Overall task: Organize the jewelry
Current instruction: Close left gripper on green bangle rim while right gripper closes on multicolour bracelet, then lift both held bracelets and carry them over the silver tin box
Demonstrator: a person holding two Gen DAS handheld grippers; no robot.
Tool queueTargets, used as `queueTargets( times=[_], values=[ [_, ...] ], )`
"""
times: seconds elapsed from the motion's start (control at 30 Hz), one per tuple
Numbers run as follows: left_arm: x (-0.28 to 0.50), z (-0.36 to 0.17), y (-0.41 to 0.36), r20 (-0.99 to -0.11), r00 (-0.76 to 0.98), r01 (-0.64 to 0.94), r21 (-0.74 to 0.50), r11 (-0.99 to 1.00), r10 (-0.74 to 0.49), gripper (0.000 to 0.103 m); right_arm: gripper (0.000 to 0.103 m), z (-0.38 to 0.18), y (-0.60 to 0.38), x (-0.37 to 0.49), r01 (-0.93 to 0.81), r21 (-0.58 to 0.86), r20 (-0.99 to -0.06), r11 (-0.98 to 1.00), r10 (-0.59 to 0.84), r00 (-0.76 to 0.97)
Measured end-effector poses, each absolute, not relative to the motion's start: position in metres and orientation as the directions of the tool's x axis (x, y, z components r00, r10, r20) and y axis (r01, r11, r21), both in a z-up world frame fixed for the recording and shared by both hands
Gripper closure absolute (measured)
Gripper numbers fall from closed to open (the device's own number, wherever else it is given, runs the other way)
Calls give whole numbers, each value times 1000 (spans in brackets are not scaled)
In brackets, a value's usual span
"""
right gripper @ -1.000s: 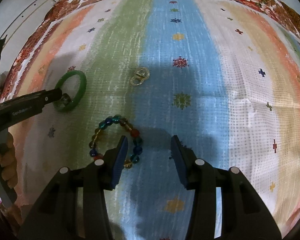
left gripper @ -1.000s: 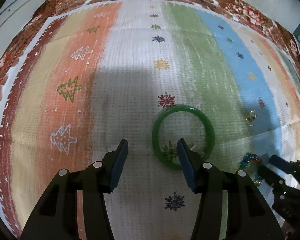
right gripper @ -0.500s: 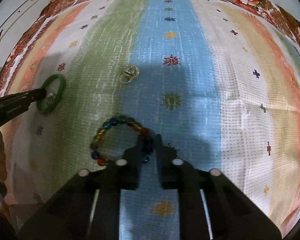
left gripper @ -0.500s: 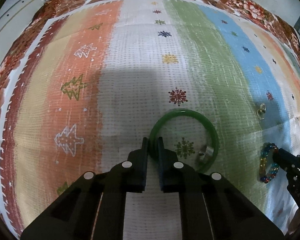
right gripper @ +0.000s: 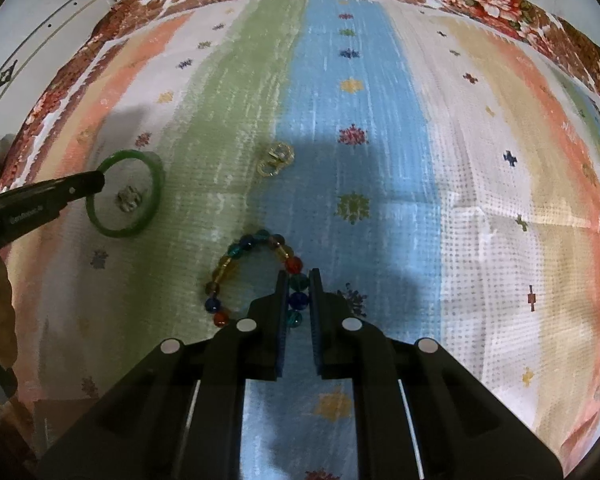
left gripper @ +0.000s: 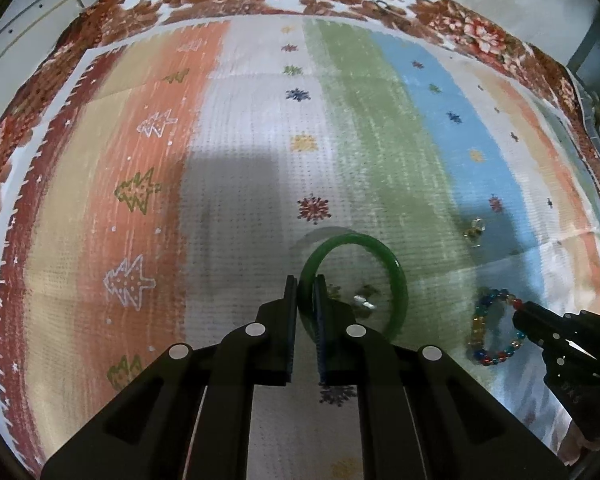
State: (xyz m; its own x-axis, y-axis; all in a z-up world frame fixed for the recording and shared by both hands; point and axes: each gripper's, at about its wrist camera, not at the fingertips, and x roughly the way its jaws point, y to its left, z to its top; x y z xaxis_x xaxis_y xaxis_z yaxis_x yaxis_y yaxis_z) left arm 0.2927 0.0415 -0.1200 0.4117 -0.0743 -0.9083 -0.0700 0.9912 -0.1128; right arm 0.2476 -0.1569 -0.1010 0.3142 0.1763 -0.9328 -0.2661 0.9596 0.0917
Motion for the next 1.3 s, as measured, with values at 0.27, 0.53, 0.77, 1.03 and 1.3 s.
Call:
queueTargets(
  times=[0.27, 0.53, 0.77, 1.03, 1.3],
  values=[
    [286, -107, 38, -896, 434, -63, -130, 990, -90, 95, 92, -85, -158, 242, -269, 108, -920, 957, 199, 337],
    [273, -86, 34, -876, 468, -59, -165, 985, -119, 95, 92, -63, -157, 231, -279, 132, -901, 951, 232, 366],
    [254, -67, 27, -854, 500, -47, -192, 980, -144, 95, 92, -43, -162, 217, -279, 150, -883, 948, 256, 394],
    [227, -42, 18, -824, 542, -21, -213, 977, -168, 95, 92, -19, -171, 197, -275, 193, -855, 942, 298, 424],
    [195, -24, 12, -793, 576, 0, -243, 970, -199, 95, 92, 3, -167, 173, -302, 165, -832, 939, 297, 469]
  ],
)
